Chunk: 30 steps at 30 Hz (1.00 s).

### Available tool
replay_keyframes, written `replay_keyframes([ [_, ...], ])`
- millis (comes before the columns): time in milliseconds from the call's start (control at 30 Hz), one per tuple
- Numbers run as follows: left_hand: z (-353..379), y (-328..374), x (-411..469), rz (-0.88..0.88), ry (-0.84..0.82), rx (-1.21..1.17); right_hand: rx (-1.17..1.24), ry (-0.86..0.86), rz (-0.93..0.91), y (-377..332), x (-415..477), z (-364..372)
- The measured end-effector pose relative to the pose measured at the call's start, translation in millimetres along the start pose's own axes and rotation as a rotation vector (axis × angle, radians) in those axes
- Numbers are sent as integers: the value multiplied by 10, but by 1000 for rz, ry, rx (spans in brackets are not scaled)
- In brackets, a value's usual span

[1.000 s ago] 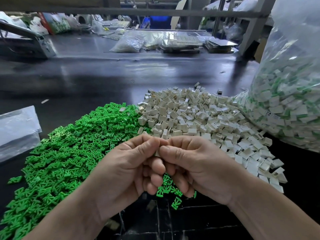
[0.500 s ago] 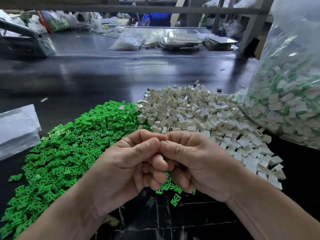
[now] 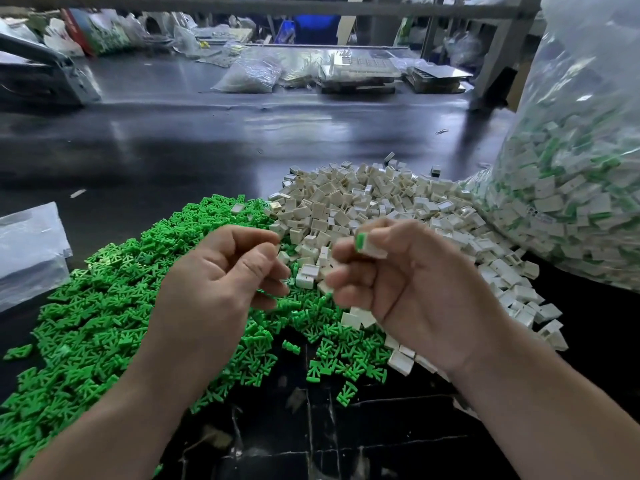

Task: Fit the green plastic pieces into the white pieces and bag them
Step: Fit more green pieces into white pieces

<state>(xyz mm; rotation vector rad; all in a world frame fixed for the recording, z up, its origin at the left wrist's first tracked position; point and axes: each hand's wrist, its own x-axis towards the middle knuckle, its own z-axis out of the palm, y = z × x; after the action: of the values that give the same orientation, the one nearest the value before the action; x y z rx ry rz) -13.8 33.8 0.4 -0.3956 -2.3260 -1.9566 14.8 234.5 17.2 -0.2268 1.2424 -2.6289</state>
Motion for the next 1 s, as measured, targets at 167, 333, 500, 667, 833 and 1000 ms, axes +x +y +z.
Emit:
replay_keyframes([
  [167, 65, -179, 13, 272, -198, 920, -121, 312, 0, -64, 22, -106],
  [333, 166, -199, 42, 344, -304, 1081, -1025, 302, -38, 70, -39, -84],
  [500, 184, -217, 50, 389, -207, 923, -1381, 294, -114, 186, -45, -36],
  [667, 173, -202, 69, 357, -177, 864, -1350, 291, -103, 182, -38, -16],
  [833, 152, -168, 63, 386, -71, 855, -1339, 290, -117, 190, -47, -5],
  [1000, 159, -24, 0, 239, -85, 371, -1134, 265, -57, 183, -62, 18],
])
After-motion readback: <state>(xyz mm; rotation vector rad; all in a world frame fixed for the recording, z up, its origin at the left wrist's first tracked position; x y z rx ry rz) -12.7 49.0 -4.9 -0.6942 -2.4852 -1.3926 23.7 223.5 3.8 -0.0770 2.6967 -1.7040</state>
